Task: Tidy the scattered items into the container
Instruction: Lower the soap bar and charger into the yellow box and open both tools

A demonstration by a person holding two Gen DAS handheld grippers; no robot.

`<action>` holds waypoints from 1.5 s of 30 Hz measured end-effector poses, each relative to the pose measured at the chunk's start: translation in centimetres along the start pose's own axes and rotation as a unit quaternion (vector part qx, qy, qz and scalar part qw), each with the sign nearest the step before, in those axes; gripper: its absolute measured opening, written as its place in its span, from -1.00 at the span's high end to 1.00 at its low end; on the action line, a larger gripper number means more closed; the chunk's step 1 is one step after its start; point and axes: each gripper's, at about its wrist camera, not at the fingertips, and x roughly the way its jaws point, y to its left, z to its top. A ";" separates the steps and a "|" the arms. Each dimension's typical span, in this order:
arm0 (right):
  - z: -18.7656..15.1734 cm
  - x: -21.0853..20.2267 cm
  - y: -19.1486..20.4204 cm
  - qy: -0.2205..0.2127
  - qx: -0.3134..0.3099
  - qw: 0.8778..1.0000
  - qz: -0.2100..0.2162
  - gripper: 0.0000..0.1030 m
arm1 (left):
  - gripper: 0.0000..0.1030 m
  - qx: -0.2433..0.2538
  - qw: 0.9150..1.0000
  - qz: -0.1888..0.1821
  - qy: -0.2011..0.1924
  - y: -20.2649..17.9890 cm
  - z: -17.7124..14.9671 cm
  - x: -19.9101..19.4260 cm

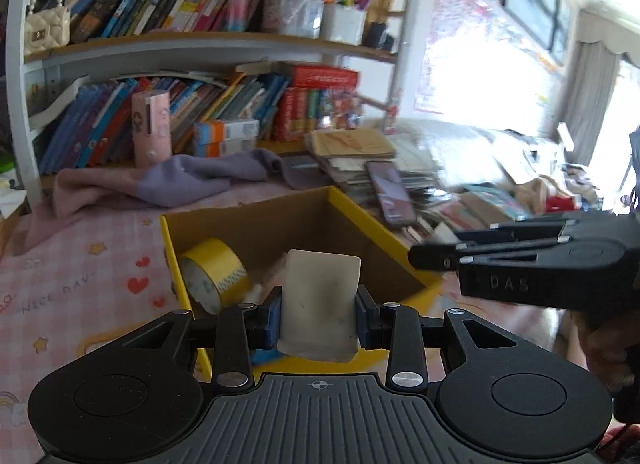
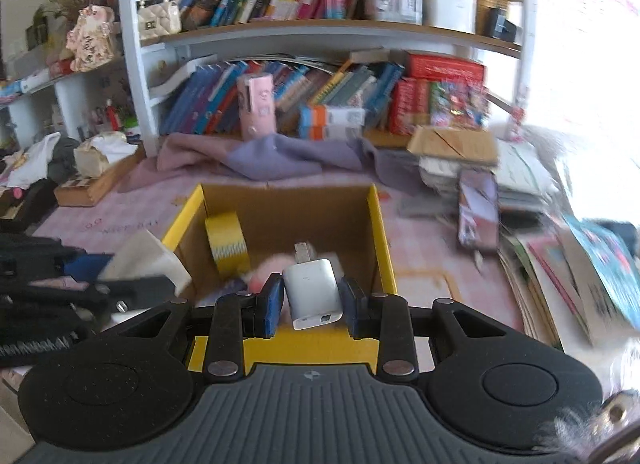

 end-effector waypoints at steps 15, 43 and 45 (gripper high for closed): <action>4.7 15.8 -1.1 0.105 -0.038 0.987 0.112 0.44 | 0.34 -0.043 0.989 0.103 0.095 1.3 0.5 9.5; 5.1 13.5 -1.3 0.055 -0.033 0.989 0.134 0.23 | -0.35 -0.024 0.989 0.143 0.028 -1.1 1.1 6.2; 5.0 12.2 -1.2 0.043 -0.030 0.991 0.127 0.23 | -0.38 -0.025 0.989 0.143 0.016 -1.2 0.9 4.9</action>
